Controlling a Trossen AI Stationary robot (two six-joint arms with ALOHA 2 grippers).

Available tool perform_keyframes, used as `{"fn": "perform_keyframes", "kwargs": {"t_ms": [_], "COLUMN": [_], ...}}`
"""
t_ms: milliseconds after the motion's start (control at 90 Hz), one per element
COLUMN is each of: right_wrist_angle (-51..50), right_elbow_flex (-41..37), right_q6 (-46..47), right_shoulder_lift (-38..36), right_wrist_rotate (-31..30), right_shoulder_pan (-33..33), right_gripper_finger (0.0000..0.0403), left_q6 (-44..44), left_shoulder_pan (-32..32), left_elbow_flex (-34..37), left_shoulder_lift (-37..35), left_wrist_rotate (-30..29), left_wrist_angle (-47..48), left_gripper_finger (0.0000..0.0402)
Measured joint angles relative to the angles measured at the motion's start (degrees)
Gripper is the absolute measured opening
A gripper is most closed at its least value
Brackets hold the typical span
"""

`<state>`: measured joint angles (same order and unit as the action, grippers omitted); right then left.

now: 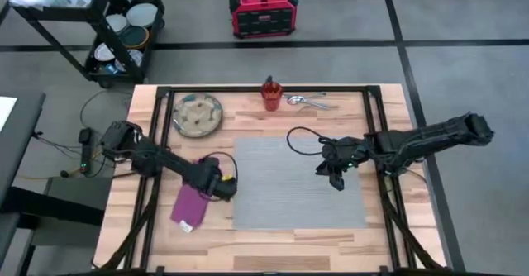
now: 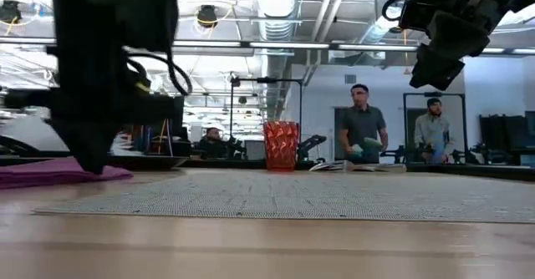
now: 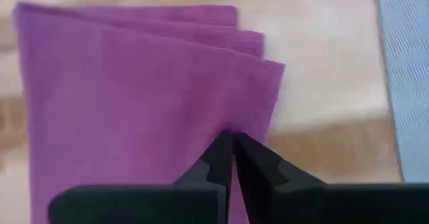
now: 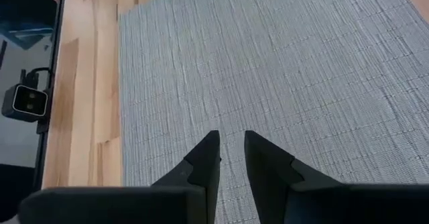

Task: Set table place
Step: Fold the pink table napkin

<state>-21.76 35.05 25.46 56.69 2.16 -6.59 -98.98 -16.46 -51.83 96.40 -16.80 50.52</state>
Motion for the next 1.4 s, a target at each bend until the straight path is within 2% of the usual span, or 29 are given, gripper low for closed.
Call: {"fn": "perform_keyframes", "kwargs": {"t_ms": [156,278,411,567,689,933,1056,1267,1400], "right_wrist_angle": [-0.2,-0.7,-0.8,-1.1,-1.2,-3.0,-3.4,-3.2,-3.1], "right_elbow_flex": [0.0,0.0,0.0,0.0,0.0,0.0,0.0,0.0,0.0], "right_q6": [0.7,1.5,1.5,1.5,1.5,1.2,1.0,0.0,0.0], "right_shoulder_lift": [0.0,0.0,0.0,0.0,0.0,0.0,0.0,0.0,0.0], "right_wrist_rotate": [-0.6,-0.6,-0.6,-0.6,-0.6,-0.6,-0.6,-0.6,-0.6], "right_shoulder_pan": [0.0,-0.2,-0.2,-0.1,-0.1,-0.1,-0.1,-0.1,0.0], "right_gripper_finger": [0.0059,0.0059,0.0059,0.0059,0.0059,0.0059,0.0059,0.0059,0.0059], "left_q6": [0.8,0.7,3.1,2.2,-0.2,-16.8,-23.8,-24.1,-23.6], "left_shoulder_pan": [4.5,4.4,4.0,1.1,-2.8,-12.7,-16.8,-17.7,-16.9], "left_elbow_flex": [-0.4,-3.3,-3.7,-3.7,-2.9,1.4,2.7,2.3,0.1], "left_shoulder_lift": [0.1,-1.9,-3.8,-4.6,-4.6,-4.5,-4.2,-0.2,0.9], "left_wrist_rotate": [-3.4,-9.2,-10.3,-5.3,-1.1,4.8,5.0,4.8,3.1], "left_wrist_angle": [-1.3,0.9,3.5,8.8,8.9,5.1,-0.8,-10.9,-10.8], "left_gripper_finger": [0.0,0.0,0.0,0.0,0.0,0.0,0.0,0.0,0.0]}}
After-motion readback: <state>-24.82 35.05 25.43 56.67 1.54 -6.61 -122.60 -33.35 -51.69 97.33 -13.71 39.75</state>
